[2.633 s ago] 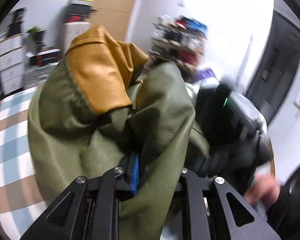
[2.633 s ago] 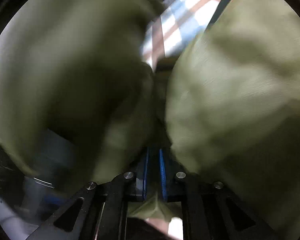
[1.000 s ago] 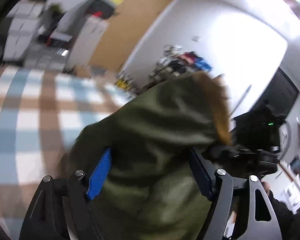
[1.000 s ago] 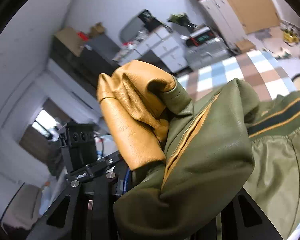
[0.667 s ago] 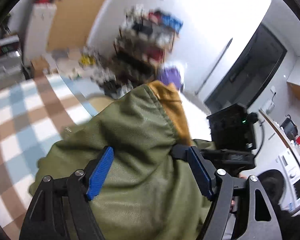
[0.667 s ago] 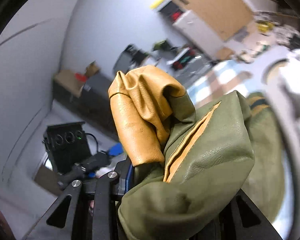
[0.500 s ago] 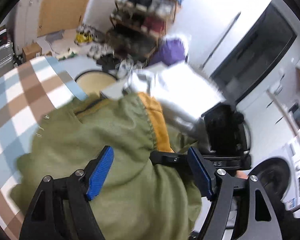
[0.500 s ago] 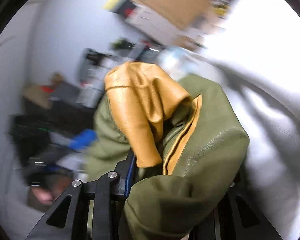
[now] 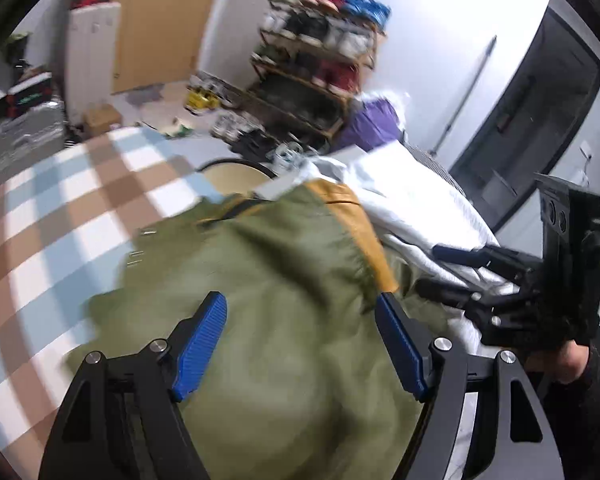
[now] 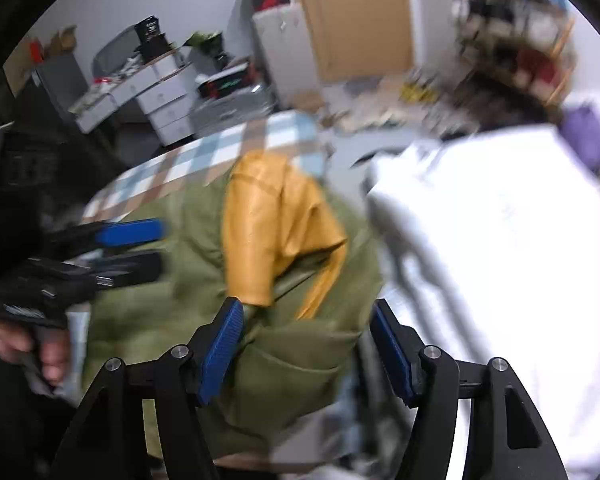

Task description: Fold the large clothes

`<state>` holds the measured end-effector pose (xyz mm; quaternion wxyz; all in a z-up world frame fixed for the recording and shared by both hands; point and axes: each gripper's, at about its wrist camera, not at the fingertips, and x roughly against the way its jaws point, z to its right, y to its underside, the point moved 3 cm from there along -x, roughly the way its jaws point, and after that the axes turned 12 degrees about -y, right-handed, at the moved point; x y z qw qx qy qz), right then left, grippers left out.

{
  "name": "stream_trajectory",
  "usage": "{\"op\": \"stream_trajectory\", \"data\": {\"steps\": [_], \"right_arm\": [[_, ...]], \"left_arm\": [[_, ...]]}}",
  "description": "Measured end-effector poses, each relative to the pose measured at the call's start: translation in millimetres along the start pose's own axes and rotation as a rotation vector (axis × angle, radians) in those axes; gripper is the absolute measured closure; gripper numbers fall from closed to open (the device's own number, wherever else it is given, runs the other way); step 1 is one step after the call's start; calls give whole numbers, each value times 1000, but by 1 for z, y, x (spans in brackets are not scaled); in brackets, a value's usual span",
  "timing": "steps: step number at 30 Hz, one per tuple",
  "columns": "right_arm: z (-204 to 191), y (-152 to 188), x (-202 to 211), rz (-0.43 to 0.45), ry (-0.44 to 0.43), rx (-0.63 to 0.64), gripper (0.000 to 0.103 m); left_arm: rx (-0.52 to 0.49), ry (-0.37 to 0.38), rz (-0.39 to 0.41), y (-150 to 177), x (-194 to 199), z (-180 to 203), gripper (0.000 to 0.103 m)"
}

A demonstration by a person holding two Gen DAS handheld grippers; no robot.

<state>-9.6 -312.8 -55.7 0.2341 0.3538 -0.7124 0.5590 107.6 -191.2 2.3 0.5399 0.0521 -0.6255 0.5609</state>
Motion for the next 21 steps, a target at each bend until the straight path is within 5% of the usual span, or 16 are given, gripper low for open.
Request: {"op": "stream_trajectory", "data": {"steps": [3, 5, 7, 9, 11, 13, 16, 18, 21], "right_arm": [[-23, -4, 5, 45, 124, 132, 34], [-41, -10, 10, 83, 119, 196, 34], [-41, -11, -2, 62, 77, 214, 22], [-37, -9, -33, -33, 92, 208, 22], [-19, 1, -70, -149, 123, 158, 22], [8, 18, -105, -266, -8, 5, 20], [23, 21, -129, -305, -96, -119, 18], [19, 22, -131, -309, -98, -112, 19], [18, 24, -137, -312, -175, -152, 18]], "left_arm": [[76, -79, 69, 19, 37, -38, 30], [144, -160, 70, 36, 38, -64, 30], [214, -153, 32, 55, 27, -85, 30], [356, -149, -61, 82, 4, -112, 30], [490, -26, -103, 100, -15, -125, 27], [572, 29, -99, 107, -23, -133, 17], [656, 166, -100, 109, -32, -138, 17], [718, 339, -141, 109, -50, -139, 16], [730, 429, -161, 103, -47, -140, 16]]}}
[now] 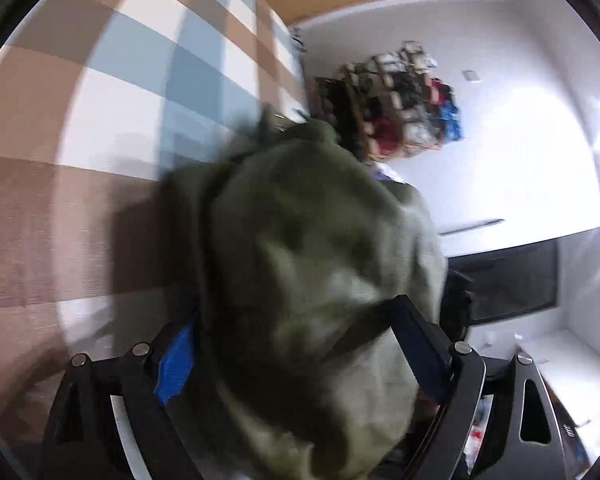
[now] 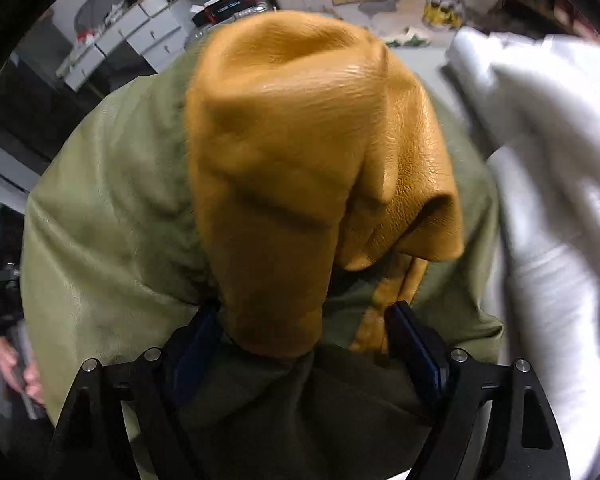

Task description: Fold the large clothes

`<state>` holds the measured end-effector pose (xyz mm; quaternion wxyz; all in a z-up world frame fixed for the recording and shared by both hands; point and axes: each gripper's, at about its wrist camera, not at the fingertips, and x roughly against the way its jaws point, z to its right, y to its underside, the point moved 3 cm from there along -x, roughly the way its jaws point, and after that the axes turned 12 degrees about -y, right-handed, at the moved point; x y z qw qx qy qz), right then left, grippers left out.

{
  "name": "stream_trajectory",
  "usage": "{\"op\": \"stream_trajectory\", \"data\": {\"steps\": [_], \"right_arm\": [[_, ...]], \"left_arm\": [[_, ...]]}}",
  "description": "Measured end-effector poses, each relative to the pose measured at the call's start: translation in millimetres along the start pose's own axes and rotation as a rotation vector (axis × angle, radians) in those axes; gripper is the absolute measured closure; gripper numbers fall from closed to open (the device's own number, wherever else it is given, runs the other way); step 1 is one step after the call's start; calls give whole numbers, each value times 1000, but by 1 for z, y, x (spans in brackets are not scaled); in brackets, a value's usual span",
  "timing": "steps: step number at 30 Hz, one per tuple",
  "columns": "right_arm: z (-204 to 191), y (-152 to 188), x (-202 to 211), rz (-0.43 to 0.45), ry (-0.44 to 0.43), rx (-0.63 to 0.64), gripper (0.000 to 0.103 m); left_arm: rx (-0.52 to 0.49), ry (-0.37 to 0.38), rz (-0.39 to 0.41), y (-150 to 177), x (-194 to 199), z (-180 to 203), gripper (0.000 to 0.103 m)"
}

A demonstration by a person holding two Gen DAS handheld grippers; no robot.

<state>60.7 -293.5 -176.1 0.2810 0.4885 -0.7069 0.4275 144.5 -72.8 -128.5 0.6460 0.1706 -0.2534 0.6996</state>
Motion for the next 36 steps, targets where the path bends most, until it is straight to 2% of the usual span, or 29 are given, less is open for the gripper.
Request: {"op": "stream_trajectory", "data": {"steps": [1, 4, 8, 12, 14, 17, 19, 20, 22, 24, 26, 29, 30, 32, 33, 34, 35, 36], "right_arm": [[-1, 0, -2, 10, -55, -17, 18], [-17, 1, -10, 12, -145, -12, 18], [-57, 1, -36, -8, -267, 25, 18], [-117, -2, -73, -62, -409, 81, 18], [-152, -3, -93, -98, -455, 117, 18], [-181, -6, -113, -159, -456, 167, 19], [-180, -8, -106, -182, -402, 218, 26], [-175, -12, -97, -164, -367, 238, 26], [-157, -14, -62, -90, -309, 274, 23], [-150, -18, -36, -27, -319, 291, 23], [-152, -24, -19, 29, -381, 307, 23], [-189, -37, -39, 72, -450, 308, 23], [-202, -46, -59, 44, -461, 286, 23], [-198, -56, -91, -8, -450, 222, 25], [-202, -57, -101, -18, -419, 203, 35], [-204, -64, -110, 11, -342, 207, 69], [-219, -46, -93, 25, -338, 222, 75], [-220, -46, -86, 42, -342, 242, 79]], "left_arm": [[-39, -35, 3, 0, 5, 6, 16], [-101, -80, 19, 3, 30, 14, 16], [-48, -115, 57, -1, 73, -13, 16], [7, -229, 133, -6, 135, -42, 12], [59, -277, 150, -11, 150, -57, 12], [130, -335, 147, -10, 168, -77, 12], [111, -383, 170, 4, 169, -75, 12], [67, -437, 206, 13, 173, -67, 12], [7, -472, 262, 24, 177, -50, 12], [-31, -503, 341, 38, 183, -31, 12], [-62, -528, 396, 49, 187, -20, 12], [-123, -559, 427, 58, 174, -9, 12], [-132, -574, 427, 62, 167, -10, 12], [-115, -580, 397, 60, 151, -23, 12], [-120, -595, 419, 62, 151, -27, 12], [-132, -608, 446, 62, 157, -31, 12], [-146, -603, 470, 65, 159, -34, 12], [-141, -597, 481, 64, 166, -34, 12]]}}
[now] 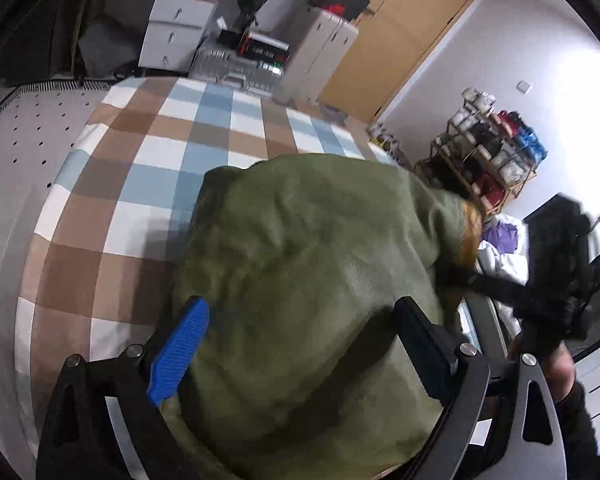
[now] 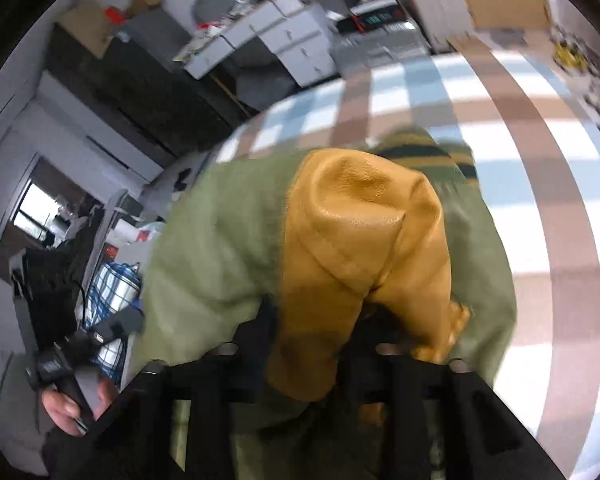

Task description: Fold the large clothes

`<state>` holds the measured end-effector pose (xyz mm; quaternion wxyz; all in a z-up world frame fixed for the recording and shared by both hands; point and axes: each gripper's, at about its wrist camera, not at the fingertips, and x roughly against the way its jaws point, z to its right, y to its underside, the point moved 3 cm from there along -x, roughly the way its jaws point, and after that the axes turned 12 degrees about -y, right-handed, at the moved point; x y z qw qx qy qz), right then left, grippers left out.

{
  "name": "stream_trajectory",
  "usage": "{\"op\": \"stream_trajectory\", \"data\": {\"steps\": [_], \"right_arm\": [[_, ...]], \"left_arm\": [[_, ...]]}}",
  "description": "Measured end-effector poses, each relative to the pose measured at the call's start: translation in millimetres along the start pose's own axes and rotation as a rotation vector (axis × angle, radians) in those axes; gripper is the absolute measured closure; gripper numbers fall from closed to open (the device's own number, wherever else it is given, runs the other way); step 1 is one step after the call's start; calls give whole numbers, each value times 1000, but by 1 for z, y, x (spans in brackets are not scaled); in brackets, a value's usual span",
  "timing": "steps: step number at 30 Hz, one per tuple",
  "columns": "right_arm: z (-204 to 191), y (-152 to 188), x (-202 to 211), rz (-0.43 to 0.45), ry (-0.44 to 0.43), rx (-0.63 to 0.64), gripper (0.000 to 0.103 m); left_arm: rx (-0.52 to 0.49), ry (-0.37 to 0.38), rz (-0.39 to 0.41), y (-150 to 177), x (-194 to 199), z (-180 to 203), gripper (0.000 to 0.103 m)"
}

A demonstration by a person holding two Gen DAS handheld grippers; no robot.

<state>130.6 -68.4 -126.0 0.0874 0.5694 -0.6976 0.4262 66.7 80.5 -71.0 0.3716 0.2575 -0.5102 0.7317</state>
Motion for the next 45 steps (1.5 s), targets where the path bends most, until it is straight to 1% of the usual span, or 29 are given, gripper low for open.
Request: {"op": "stream_trajectory", "data": {"steps": [1, 2, 3, 4, 5, 8, 10, 11, 13, 14, 16, 19, 22, 23, 24, 27, 29, 31, 33, 35, 36, 37, 39, 40, 41, 42, 43, 44, 45], "right_arm": [[-6, -6, 7, 30, -8, 25, 84], [-13, -11, 17, 65, -24, 48, 86], [-20, -18, 32, 108, -53, 68, 91], [-27, -21, 36, 129, -61, 72, 93], [-31, -28, 43, 155, -69, 74, 93], [-24, -45, 44, 168, -54, 28, 93], [-11, -52, 51, 198, -94, -48, 94], [-2, -55, 55, 223, -129, -89, 94], [14, -59, 62, 278, -154, -136, 94], [23, -56, 67, 292, -147, -162, 94], [50, -50, 63, 283, -111, -223, 94], [88, -35, 59, 280, -73, -297, 94], [107, -26, 65, 306, -63, -347, 93], [108, -24, 65, 295, -53, -340, 92], [105, -21, 67, 277, -61, -335, 91], [91, -13, 70, 222, -107, -306, 83], [78, -5, 74, 193, -112, -269, 71], [60, 7, 79, 168, -114, -225, 36], [44, 21, 84, 166, -146, -171, 32], [31, 36, 86, 147, -156, -134, 23], [24, 46, 84, 126, -144, -113, 16], [21, 53, 80, 109, -126, -96, 15], [15, 66, 65, 63, -43, -46, 14], [12, 70, 58, 59, -22, -24, 16], [9, 72, 50, 52, -4, -3, 23], [6, 73, 45, 46, 2, 7, 55], [3, 73, 43, 44, 16, 4, 71], [3, 73, 47, 63, -6, -19, 75], [2, 72, 57, 101, -66, -46, 85]], "left_arm": [[11, -2, 10, -2, 7, -5, 12], [23, -4, 24, -3, 9, -11, 12], [40, -9, 45, -6, 12, -20, 12], [46, -13, 55, -7, 15, -21, 12], [52, -9, 63, -9, 18, -23, 12], [63, -2, 66, -8, 18, -30, 12], [54, 0, 62, -5, 20, -30, 12], [45, 6, 56, -3, 20, -29, 12], [25, 13, 53, -2, 22, -26, 12], [10, 11, 63, -1, 25, -25, 12], [-5, 12, 71, -1, 27, -24, 12], [-7, 7, 55, 0, 24, -25, 12], [-18, -1, 53, 1, 21, -23, 12], [-20, 0, 65, 1, 23, -22, 12], [-21, 18, 83, -1, 26, -19, 12], [-25, 55, 109, -2, 30, -13, 12], [-54, 52, 74, 0, 21, -6, 12], [-77, 42, 39, 4, 12, 0, 12], [-102, 32, 28, 9, 7, 5, 12], [-99, 36, 34, 10, 8, 6, 12], [-94, 38, 32, 11, 8, 6, 12], [-86, 41, 29, 11, 8, 6, 12], [-71, 44, 23, 12, 7, 5, 12], [-64, 45, 23, 12, 7, 5, 12], [-58, 41, 23, 13, 7, 5, 12], [-52, 32, 29, 12, 8, 4, 12], [-50, 27, 34, 13, 9, 4, 12], [-50, 23, 40, 13, 11, 4, 12], [-52, 20, 44, 12, 12, 3, 12]]}}
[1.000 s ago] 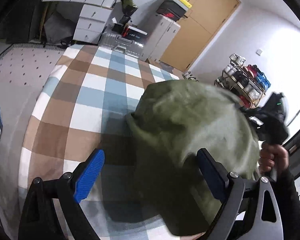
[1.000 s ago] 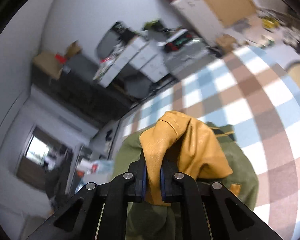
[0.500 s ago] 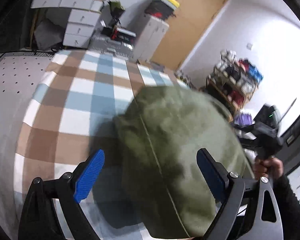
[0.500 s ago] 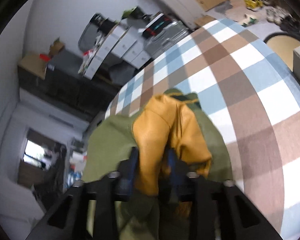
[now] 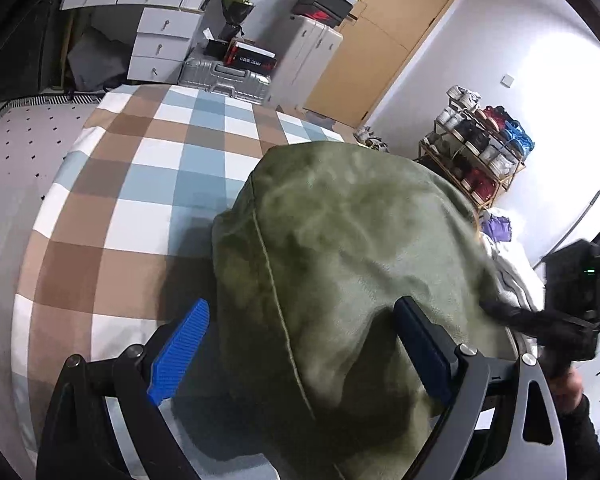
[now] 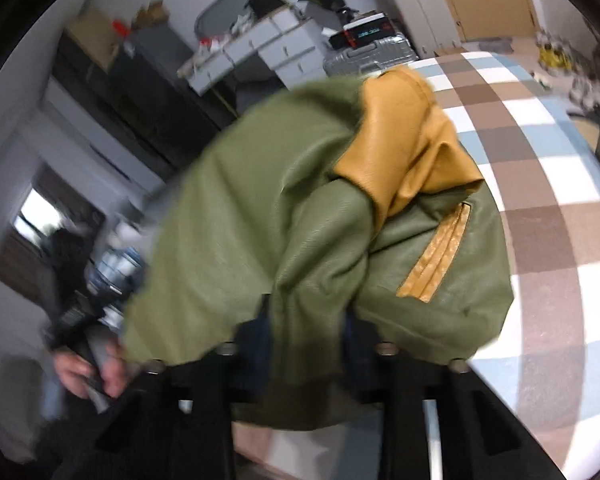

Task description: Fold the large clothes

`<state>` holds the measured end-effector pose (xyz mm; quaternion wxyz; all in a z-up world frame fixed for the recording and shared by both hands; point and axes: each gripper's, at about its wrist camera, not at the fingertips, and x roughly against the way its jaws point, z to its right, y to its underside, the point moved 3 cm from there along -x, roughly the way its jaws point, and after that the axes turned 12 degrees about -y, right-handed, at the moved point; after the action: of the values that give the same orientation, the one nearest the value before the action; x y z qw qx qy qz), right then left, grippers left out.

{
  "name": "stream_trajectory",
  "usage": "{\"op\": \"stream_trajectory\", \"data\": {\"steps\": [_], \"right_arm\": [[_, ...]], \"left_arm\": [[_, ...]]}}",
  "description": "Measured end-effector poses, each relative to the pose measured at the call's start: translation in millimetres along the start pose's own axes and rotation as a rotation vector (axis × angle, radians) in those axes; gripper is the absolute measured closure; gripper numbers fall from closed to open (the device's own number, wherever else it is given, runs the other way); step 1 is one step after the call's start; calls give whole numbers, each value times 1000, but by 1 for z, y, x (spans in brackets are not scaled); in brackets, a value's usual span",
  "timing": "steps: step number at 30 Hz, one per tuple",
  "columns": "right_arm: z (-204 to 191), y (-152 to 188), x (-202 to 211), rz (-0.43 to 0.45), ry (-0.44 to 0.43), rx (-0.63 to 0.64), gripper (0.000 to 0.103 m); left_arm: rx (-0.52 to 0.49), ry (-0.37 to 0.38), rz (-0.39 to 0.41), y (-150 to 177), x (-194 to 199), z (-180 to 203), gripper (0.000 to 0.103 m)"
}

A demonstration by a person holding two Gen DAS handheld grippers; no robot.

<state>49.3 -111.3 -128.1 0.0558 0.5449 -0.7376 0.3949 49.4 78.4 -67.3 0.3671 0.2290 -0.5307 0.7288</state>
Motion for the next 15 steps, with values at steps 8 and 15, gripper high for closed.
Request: {"op": "stream_trajectory", "data": {"steps": [8, 15], "right_arm": [[53, 34, 31, 59, -56, -204, 99], [69, 33, 52, 52, 81, -195, 99]], "left_arm": [[-36, -26, 0, 1, -1, 6, 12], [-96, 7, 76, -1, 18, 21, 12]]}}
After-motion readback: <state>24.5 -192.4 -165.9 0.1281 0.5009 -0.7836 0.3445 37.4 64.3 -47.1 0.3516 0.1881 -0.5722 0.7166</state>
